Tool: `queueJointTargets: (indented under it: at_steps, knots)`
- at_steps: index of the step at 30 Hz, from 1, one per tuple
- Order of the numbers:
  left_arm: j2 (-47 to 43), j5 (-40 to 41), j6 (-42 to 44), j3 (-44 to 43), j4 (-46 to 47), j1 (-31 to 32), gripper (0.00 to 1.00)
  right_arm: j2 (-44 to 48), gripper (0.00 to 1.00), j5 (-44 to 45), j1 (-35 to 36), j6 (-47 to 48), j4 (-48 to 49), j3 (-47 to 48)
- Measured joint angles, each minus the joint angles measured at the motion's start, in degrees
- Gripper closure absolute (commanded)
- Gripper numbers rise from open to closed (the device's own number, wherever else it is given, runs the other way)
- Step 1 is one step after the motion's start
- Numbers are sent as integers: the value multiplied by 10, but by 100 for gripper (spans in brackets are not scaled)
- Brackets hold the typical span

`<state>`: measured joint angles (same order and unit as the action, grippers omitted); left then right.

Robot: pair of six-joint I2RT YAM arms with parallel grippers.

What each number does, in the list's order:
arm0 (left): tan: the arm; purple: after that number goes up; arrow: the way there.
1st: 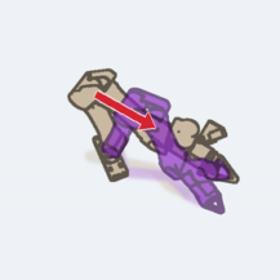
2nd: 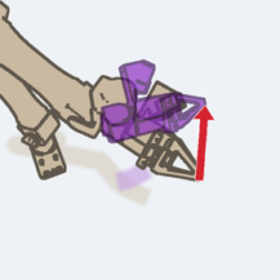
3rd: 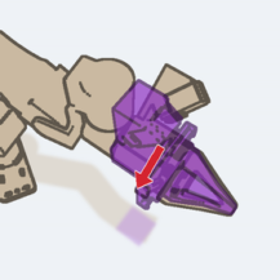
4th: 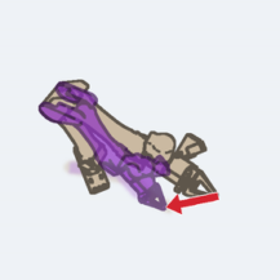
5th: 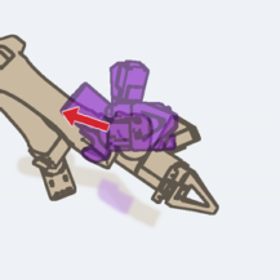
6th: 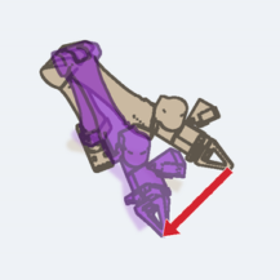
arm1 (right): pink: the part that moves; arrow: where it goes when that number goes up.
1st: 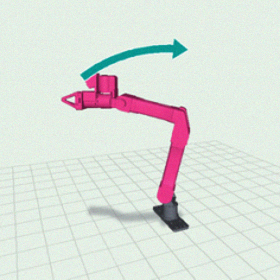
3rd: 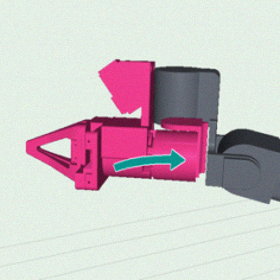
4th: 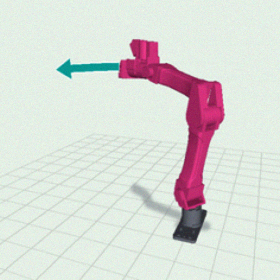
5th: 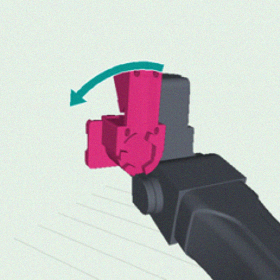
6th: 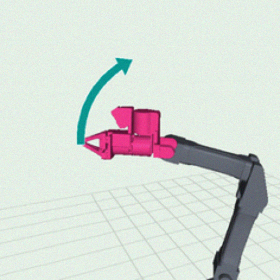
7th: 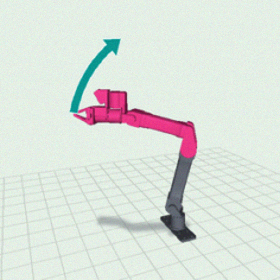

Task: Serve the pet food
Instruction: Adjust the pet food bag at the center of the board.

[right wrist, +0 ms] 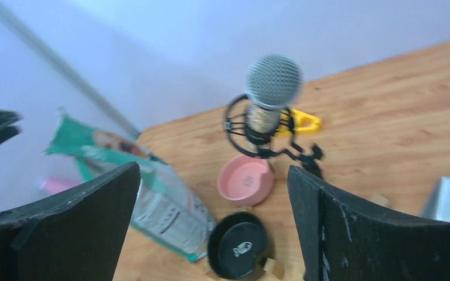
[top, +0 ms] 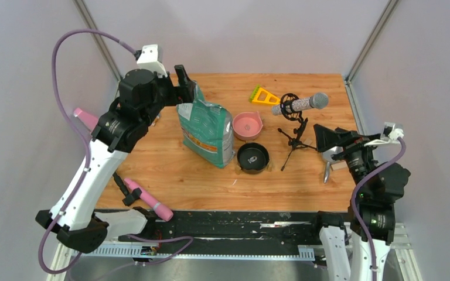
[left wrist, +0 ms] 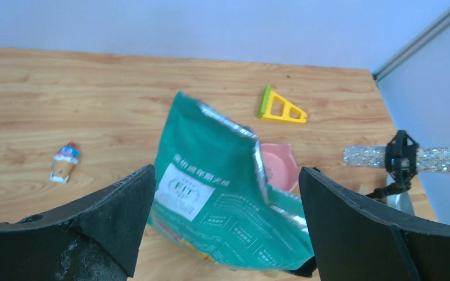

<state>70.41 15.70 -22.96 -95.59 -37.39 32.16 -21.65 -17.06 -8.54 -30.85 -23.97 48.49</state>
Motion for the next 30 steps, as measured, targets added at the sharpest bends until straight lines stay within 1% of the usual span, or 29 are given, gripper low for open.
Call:
queueJointTargets:
  at_steps: [3, 5, 7, 8, 9, 11, 14, 16, 19, 20, 21, 22, 23, 26, 29, 30]
  knots:
    - [-43, 29, -8, 63, 14, 0, 0, -40, 0, -89, 0, 5, 21, 46]
    - [-80, 48, -16, 111, 26, 0, 0, -83, 0, -177, 0, -1, 51, 71]
    - [-132, 68, -30, 170, 35, 0, 0, -148, 0, -270, 3, -14, 82, 100]
    - [-155, 75, -39, 195, 40, 0, 0, -181, 0, -301, 9, -17, 92, 115]
    - [-181, 83, -47, 221, 45, 0, 0, -224, 0, -320, 30, -13, 90, 140]
    - [-231, 97, -64, 273, 62, 0, 0, -297, 0, -326, 96, 11, 79, 196]
    - [-302, 118, -100, 358, 85, 0, 0, -436, 0, -273, 243, 86, 10, 323]
    - [-330, 123, -121, 398, 101, 0, 0, -514, 0, -245, 310, 139, -31, 396]
    - [-350, 123, -150, 452, 122, 0, 0, -613, 0, -185, 387, 235, -86, 475]
    - [-352, 121, -160, 470, 126, 0, 0, -639, 0, -163, 406, 266, -99, 487]
    - [-351, 119, -169, 484, 128, 0, 0, -660, 3, -138, 422, 295, -109, 490]
    - [-346, 118, -176, 495, 128, 0, 0, -677, 9, -114, 436, 318, -117, 491]
    - [-339, 116, -182, 500, 128, 0, 0, -695, 25, -84, 449, 340, -125, 491]
    - [-307, 115, -197, 502, 129, 0, 0, -742, 58, -17, 480, 368, -131, 493]
    - [-278, 115, -209, 502, 127, 0, 0, -755, 94, 8, 485, 373, -121, 492]
    - [-271, 116, -213, 502, 126, 0, 0, -753, 100, 12, 485, 365, -112, 484]
